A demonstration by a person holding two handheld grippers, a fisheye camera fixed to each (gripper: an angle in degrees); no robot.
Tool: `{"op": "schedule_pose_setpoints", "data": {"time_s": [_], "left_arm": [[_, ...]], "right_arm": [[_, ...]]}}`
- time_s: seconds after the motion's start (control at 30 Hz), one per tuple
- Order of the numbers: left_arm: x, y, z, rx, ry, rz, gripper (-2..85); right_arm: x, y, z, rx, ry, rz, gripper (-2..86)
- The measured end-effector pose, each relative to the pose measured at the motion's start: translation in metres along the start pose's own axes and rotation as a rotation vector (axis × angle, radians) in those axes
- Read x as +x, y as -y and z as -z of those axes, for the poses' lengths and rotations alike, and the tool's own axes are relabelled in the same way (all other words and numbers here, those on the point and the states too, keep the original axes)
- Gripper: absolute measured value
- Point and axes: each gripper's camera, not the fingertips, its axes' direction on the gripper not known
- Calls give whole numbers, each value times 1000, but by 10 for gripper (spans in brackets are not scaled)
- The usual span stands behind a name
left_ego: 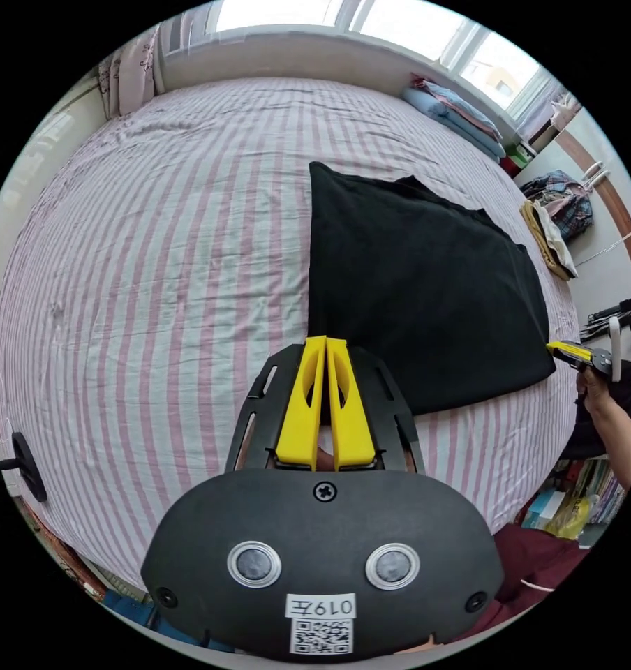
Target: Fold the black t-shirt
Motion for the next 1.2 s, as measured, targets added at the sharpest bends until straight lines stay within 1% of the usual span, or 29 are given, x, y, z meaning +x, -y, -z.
{"op": "schedule_pose_setpoints", "data": {"time_s": [0.1,0.17,0.23,0.3,0.4,0.43,0.57,0.67,0.73,0.87,1.07,1.17,1.2], "left_arm": [[3,-17,11,65,-14,35,11],[7,-44,24,120,-96,92,17],[14,-70,23,118,-183,136,26],[22,-96,20,98,-209,185,42],[18,-138,15,113,-289,344,66],[11,-153,11,131,-336,435,70],[-8,-183,-7,173,-408,632,73],[-18,-192,-13,228,-427,707,74],[-21,-196,-20,244,-446,740,75],[-17,-201,-29,230,-409,741,78],[-12,-219,-42,278,-416,792,76],[-15,-230,-53,319,-471,832,72],[-15,-232,-55,326,-479,837,71]], "right_arm": [[0,10,44,99,21,-16,-5],[-10,21,70,151,85,14,-3],[-38,47,90,135,170,154,3],[-59,71,105,151,203,253,18],[-83,125,123,153,349,378,43],[-94,146,131,177,371,431,45],[-126,206,153,196,406,559,38],[-148,240,175,235,413,635,19],[-160,258,186,243,418,666,12],[-167,278,197,230,426,676,9],[-168,327,217,227,470,674,15],[-174,372,229,246,491,731,30],[-177,397,234,250,489,766,49]]}}
